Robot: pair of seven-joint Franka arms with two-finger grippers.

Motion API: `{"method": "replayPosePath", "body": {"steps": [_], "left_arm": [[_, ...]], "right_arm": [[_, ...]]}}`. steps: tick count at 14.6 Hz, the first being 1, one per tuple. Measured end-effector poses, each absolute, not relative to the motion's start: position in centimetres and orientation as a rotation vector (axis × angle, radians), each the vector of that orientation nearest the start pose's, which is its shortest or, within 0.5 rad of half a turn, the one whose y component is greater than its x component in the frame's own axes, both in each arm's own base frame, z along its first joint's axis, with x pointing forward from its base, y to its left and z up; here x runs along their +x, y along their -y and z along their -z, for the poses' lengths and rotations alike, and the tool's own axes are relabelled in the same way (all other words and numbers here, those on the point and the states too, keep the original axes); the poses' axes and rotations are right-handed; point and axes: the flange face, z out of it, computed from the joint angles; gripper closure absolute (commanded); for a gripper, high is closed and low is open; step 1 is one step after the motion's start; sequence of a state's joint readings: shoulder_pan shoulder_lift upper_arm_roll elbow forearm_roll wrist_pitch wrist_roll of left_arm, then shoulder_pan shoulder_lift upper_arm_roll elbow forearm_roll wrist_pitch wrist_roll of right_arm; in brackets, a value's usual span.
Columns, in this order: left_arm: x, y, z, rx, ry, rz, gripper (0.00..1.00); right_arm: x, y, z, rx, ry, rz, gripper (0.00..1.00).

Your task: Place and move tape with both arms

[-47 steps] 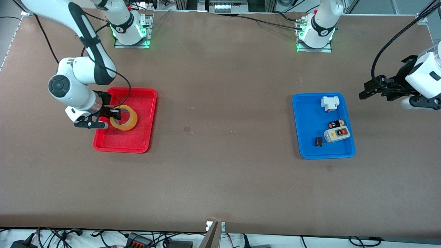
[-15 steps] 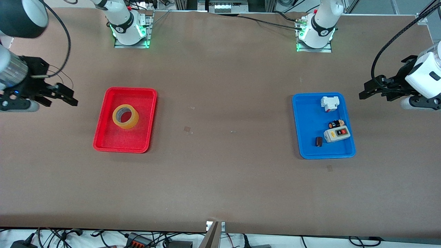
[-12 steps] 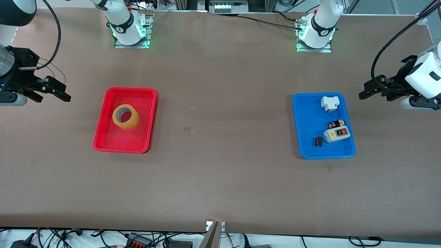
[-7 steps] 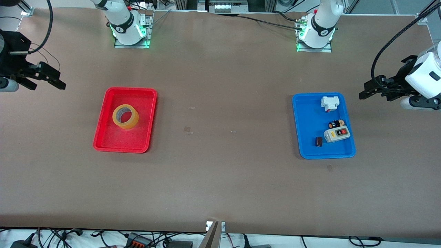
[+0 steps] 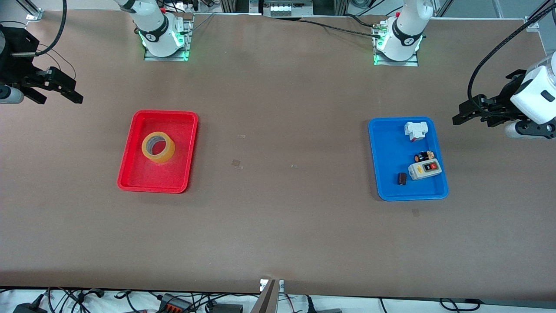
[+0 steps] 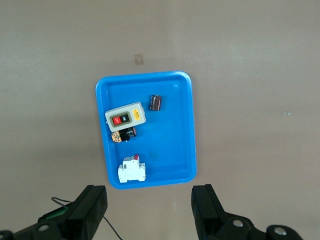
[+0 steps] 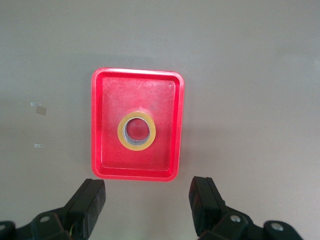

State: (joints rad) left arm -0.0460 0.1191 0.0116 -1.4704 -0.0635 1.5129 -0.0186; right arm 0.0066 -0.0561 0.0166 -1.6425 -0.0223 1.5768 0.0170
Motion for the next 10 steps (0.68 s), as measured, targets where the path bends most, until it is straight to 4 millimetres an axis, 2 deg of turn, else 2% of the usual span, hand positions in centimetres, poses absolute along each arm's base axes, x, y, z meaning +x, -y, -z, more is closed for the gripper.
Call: {"method": "replayPosePath", "body": {"steps": [10], "left_arm": [[58.07,2.45,-60.10,-3.165,-0.029,-0.139,0.00]], "right_arm": [[54.24,-1.05,-61.31,-3.164,-0.021,-0.044,0.02]]}}
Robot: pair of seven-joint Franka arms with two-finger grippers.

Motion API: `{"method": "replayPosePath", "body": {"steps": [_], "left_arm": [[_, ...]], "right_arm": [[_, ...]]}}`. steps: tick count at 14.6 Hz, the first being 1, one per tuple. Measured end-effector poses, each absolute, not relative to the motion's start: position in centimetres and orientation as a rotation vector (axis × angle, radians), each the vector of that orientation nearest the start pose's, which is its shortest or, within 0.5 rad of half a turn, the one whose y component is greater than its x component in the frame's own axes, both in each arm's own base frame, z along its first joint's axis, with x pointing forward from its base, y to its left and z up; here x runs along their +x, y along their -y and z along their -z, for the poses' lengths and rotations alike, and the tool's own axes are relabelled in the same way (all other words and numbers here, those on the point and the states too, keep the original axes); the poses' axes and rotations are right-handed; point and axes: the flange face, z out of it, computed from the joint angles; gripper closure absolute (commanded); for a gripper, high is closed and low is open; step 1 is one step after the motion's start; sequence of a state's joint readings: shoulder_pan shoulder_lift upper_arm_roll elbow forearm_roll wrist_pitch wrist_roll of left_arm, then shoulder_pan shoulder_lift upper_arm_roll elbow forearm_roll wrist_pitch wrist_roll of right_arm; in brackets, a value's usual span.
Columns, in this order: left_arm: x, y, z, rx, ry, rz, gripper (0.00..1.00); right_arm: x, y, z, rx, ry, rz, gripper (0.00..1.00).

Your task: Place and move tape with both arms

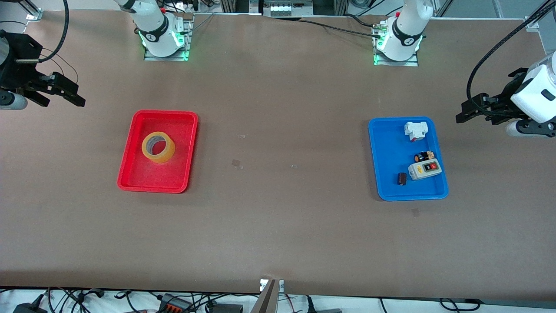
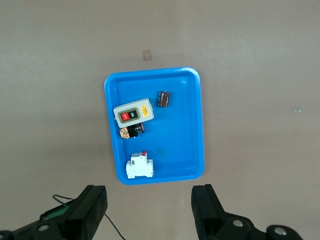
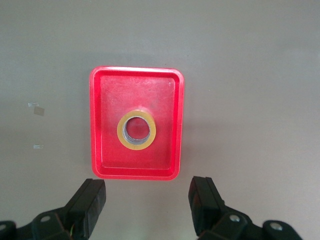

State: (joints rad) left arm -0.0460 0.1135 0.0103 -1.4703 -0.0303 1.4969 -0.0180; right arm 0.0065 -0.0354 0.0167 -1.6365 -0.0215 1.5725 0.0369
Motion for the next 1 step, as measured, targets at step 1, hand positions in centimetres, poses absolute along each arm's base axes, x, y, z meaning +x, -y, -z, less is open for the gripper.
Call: {"method": "replayPosePath", "body": {"steps": [1], "left_arm": [[58.05,2.45,-60.12,-3.165,-0.030,-0.139,0.00]], "right_arm": [[54.23,-1.06,-61.31,-3.164,-0.021,-0.045,0.02]]}}
